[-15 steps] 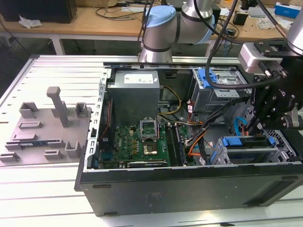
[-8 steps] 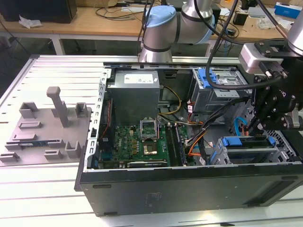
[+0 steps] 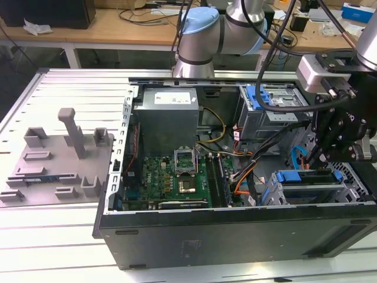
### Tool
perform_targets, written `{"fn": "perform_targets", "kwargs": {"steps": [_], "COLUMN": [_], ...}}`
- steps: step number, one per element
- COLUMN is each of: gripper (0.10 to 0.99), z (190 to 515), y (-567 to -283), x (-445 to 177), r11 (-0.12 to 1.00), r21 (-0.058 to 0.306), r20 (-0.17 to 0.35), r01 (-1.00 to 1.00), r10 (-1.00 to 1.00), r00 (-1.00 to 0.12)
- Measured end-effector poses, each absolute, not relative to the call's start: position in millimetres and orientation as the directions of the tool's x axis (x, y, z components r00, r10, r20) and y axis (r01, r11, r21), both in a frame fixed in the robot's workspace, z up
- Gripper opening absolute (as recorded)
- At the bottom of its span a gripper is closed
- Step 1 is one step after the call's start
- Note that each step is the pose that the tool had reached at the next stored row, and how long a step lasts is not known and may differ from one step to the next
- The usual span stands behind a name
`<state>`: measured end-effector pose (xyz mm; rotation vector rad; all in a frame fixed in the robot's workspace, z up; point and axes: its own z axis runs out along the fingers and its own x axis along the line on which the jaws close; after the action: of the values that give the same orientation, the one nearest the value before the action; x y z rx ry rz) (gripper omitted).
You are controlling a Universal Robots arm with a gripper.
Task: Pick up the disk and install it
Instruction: 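Insert the second disk wire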
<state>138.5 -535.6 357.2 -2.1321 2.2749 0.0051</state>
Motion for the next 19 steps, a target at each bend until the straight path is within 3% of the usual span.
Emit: {"fn": "perform_targets", "kwargs": {"steps": [19], "gripper": [0.161], "z": [352.6], "y": [-535.9], "x": [140.8], "r11": [0.065], "r21": [-0.013], "r20": [-0.020], "r01": [-0.998], "r10": [-0.998], "r00": [-0.065]}}
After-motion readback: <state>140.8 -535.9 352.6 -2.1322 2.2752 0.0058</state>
